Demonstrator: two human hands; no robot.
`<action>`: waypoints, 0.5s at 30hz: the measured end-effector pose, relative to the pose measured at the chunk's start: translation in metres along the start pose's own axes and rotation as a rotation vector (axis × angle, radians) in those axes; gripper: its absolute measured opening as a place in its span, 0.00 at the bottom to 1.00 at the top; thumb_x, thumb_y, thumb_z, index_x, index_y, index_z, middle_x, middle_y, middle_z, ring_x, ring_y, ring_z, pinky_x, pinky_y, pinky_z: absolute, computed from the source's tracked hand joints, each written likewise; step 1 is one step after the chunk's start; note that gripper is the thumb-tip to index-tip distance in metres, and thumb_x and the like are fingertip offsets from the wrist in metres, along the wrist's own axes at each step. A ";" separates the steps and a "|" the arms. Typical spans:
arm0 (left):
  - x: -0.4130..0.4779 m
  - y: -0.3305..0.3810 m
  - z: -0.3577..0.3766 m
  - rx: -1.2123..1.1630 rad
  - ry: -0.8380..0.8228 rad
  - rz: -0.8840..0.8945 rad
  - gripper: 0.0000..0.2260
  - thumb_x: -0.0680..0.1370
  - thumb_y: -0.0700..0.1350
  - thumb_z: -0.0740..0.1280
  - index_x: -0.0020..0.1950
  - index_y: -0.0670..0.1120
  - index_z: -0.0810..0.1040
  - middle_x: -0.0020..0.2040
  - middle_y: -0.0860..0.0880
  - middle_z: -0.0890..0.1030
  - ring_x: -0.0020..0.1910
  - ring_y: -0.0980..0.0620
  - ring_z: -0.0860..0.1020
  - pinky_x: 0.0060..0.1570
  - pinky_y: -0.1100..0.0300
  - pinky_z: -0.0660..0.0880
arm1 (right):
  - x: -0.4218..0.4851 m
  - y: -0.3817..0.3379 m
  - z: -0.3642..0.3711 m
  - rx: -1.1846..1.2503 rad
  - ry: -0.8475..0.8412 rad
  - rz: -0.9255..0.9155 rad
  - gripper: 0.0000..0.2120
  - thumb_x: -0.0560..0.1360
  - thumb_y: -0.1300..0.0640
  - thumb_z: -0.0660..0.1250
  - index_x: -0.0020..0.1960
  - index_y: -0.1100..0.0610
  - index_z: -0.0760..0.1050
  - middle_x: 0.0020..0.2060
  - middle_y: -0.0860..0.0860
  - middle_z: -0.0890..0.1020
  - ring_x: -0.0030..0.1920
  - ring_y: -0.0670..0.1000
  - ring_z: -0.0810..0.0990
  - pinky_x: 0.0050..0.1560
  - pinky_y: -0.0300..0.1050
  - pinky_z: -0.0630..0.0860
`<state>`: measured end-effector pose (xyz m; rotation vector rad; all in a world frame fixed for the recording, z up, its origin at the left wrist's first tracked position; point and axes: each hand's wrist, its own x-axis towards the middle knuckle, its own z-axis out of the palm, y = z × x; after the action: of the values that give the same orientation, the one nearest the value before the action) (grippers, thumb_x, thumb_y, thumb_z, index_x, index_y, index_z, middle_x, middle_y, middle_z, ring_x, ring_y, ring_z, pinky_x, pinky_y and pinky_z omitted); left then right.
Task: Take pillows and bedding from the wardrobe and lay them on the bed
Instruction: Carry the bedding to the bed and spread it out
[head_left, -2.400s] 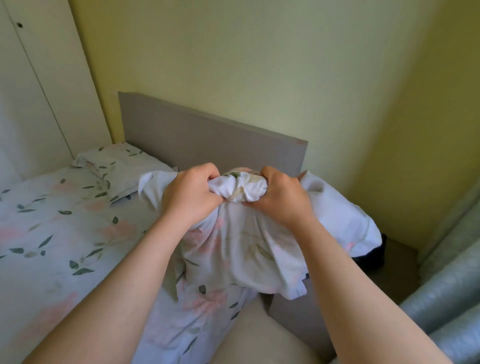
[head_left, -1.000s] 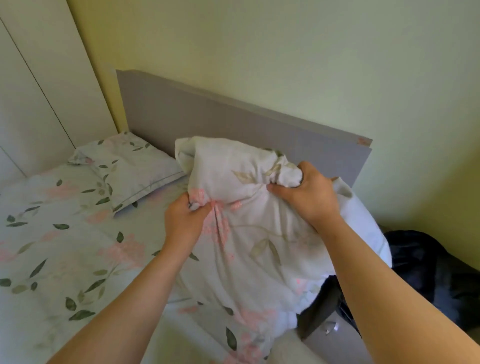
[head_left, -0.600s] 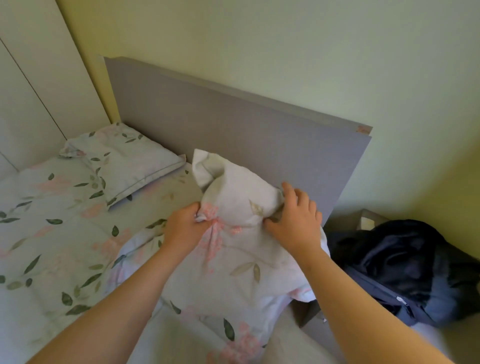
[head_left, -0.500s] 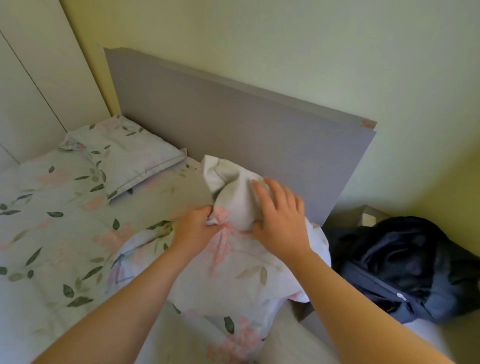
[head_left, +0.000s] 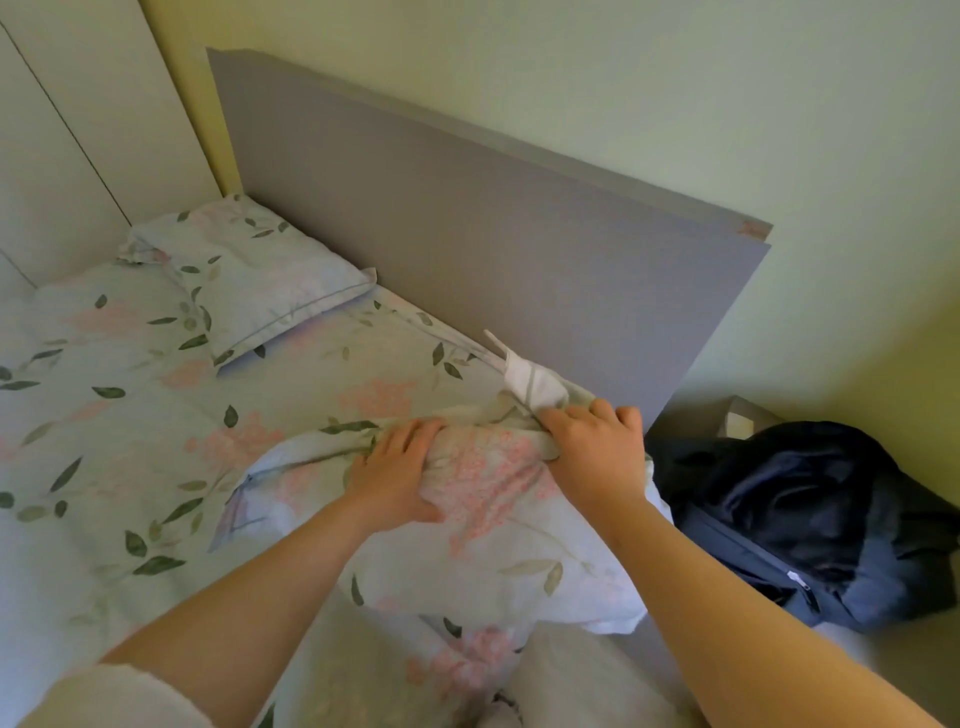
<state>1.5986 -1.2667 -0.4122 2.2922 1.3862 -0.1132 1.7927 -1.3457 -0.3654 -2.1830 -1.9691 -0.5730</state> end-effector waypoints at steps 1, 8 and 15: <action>0.001 -0.004 0.002 0.077 -0.078 -0.053 0.42 0.69 0.53 0.72 0.75 0.55 0.49 0.73 0.50 0.60 0.72 0.45 0.61 0.69 0.41 0.58 | -0.001 0.003 -0.001 0.003 0.001 0.023 0.18 0.42 0.64 0.77 0.29 0.50 0.78 0.18 0.46 0.73 0.23 0.52 0.71 0.35 0.42 0.58; 0.007 0.011 0.012 0.283 -0.043 0.173 0.13 0.74 0.50 0.68 0.56 0.47 0.73 0.56 0.48 0.79 0.56 0.46 0.76 0.52 0.54 0.69 | -0.012 -0.008 0.012 0.088 -0.012 0.017 0.18 0.48 0.61 0.75 0.36 0.53 0.78 0.38 0.53 0.80 0.39 0.58 0.79 0.43 0.51 0.76; 0.002 0.028 0.015 0.135 0.011 0.220 0.20 0.69 0.51 0.73 0.55 0.43 0.72 0.54 0.43 0.79 0.51 0.43 0.76 0.46 0.53 0.71 | -0.010 -0.021 0.011 0.053 -0.716 -0.101 0.34 0.71 0.47 0.67 0.71 0.56 0.59 0.63 0.54 0.73 0.66 0.57 0.68 0.71 0.55 0.54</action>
<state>1.6258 -1.2818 -0.4171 2.5434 1.1541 -0.1276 1.7737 -1.3484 -0.3824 -2.4831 -2.3699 0.3122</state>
